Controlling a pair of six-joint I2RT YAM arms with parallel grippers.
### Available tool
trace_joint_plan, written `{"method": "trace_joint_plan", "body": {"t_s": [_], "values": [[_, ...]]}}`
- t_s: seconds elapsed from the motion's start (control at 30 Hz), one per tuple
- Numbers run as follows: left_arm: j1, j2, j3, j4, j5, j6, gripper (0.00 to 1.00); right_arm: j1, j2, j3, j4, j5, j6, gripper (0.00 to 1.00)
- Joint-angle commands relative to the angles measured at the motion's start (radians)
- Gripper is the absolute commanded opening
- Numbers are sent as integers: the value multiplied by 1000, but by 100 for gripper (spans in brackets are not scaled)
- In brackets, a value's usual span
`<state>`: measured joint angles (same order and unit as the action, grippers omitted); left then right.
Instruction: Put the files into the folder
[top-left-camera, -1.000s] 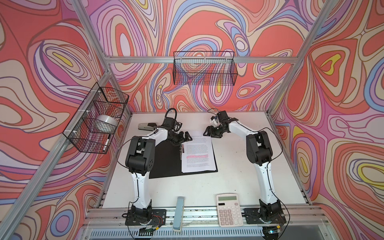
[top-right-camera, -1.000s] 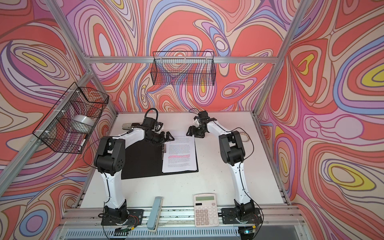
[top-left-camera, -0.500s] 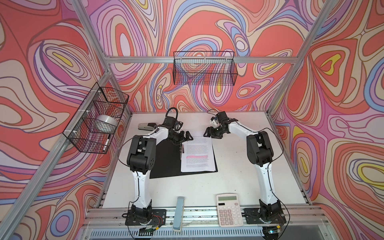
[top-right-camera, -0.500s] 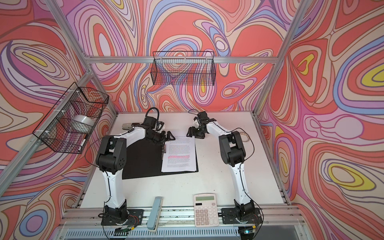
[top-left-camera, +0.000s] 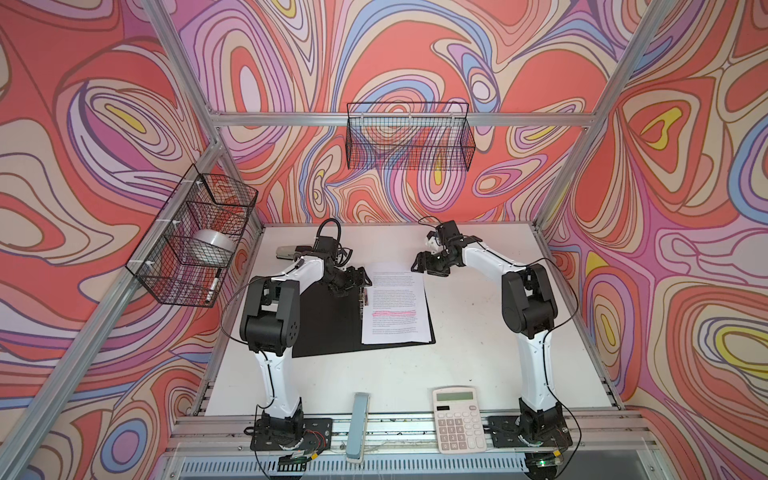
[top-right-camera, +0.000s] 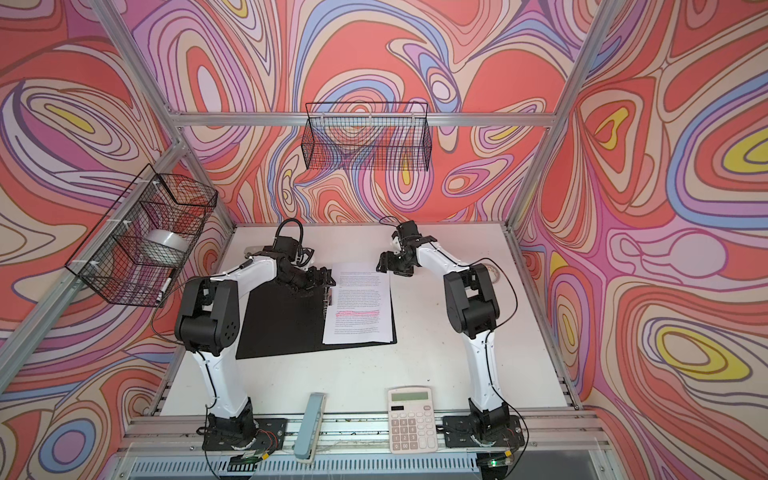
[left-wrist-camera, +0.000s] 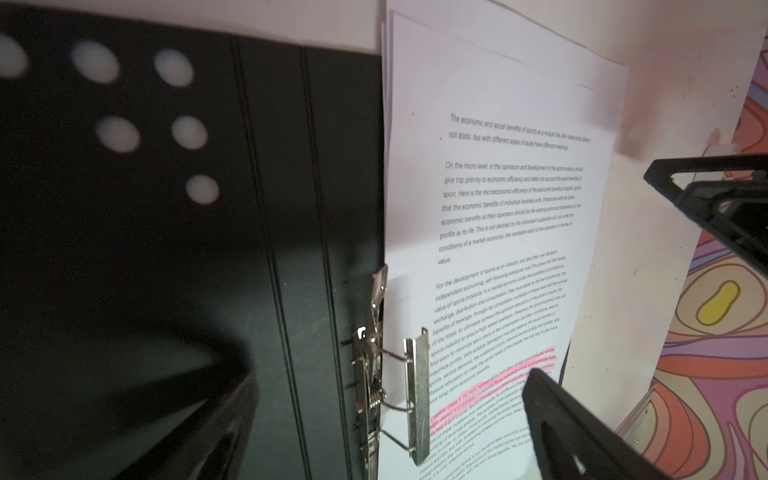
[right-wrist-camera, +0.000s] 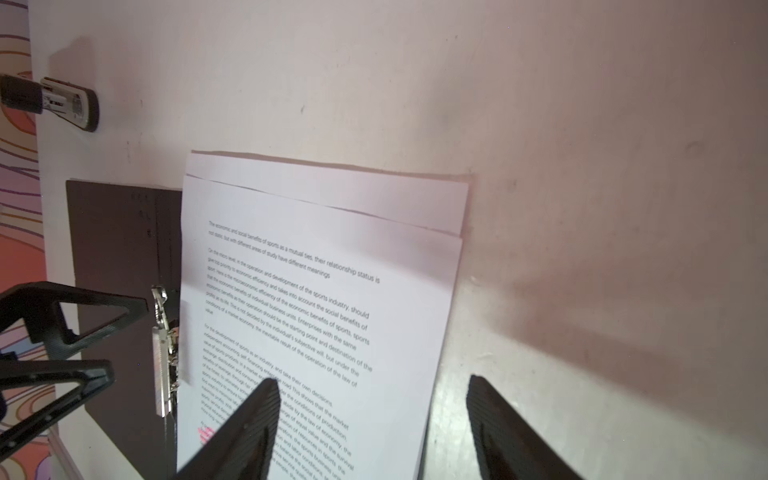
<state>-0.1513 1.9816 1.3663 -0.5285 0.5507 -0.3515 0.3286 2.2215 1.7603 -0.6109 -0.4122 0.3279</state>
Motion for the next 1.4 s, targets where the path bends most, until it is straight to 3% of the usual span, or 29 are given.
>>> {"method": "trace_joint_plan", "body": {"t_s": [0.0,0.43,1.17,1.37], "values": [[-7,-13,-22,-22,62,-6,100,2,-38,-42,4,-37,16,75],[-49,32,-10,-23,113,-7,100,4,-62,-145,-9,-80,8,75],[-83,99,94,-57,129,1,100,2,46,10,-85,-73,-45,75],[-70,51,78,-78,105,35,100,3,-47,-36,-41,52,-30,75]]}}
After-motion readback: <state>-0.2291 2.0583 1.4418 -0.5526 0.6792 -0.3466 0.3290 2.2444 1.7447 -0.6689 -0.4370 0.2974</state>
